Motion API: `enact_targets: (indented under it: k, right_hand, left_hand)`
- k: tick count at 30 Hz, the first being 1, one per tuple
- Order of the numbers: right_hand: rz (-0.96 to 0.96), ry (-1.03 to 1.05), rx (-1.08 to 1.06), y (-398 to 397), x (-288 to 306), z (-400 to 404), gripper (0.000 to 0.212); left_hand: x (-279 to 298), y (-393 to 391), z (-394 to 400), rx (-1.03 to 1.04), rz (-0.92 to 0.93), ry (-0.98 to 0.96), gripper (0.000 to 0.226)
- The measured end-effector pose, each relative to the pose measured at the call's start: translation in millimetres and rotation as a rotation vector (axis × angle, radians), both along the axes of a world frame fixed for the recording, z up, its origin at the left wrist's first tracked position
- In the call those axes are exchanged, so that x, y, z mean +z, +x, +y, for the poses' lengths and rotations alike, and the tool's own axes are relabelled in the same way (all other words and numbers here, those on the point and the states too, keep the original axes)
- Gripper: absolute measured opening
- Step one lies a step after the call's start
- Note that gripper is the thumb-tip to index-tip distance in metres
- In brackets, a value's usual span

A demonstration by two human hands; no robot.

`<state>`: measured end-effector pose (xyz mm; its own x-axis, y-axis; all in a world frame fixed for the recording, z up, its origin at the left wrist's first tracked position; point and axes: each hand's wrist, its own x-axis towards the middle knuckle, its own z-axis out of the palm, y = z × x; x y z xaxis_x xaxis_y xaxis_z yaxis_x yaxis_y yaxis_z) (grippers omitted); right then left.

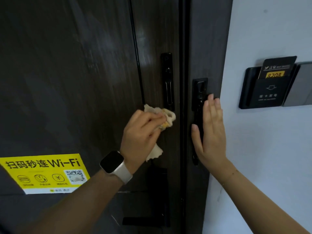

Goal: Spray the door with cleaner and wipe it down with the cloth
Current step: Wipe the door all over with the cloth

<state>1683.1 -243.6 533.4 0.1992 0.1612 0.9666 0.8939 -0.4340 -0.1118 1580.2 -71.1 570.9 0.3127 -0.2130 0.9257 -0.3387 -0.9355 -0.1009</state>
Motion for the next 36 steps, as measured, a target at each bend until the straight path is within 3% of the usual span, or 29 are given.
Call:
enact_targets:
  k: [5,9,14,18,22,30,33,36]
  right_hand:
    - [-0.017,0.012,-0.020,-2.7,-0.7,1.0,0.052]
    - [0.024,0.005,-0.023,-6.7,-6.5,1.5,0.053]
    - [0.070,0.029,-0.076,-14.5,-18.0,9.0,0.055]
    - [0.067,-0.059,-0.078,-35.5,-44.0,27.0,0.066]
    - [0.033,-0.185,-0.084,-54.4,-72.2,43.8,0.054]
    - [-0.013,-0.338,-0.118,-63.5,-78.4,71.6,0.052]
    - [0.030,-0.372,-0.116,-64.1,-92.8,75.1,0.053]
    - [0.064,-0.384,-0.119,-64.9,-110.5,70.5,0.050]
  left_hand:
    - [-93.4,7.7,-11.2,-0.077,0.235,0.222,0.016]
    - [-80.5,4.3,-5.5,-0.080,0.218,0.309,0.016]
    - [-13.8,0.4,14.9,-0.025,-0.061,0.021,0.017]
    - [-72.9,-6.6,28.0,-0.041,0.067,0.097,0.017]
    - [-107.3,-29.4,49.1,-0.025,0.250,0.189,0.020]
    - [9.6,-55.6,105.9,0.130,-0.140,-0.174,0.017]
    - [8.8,-48.1,101.4,0.080,-0.186,-0.230,0.019]
    - [-36.4,-35.3,98.6,-0.029,-0.109,-0.215,0.028]
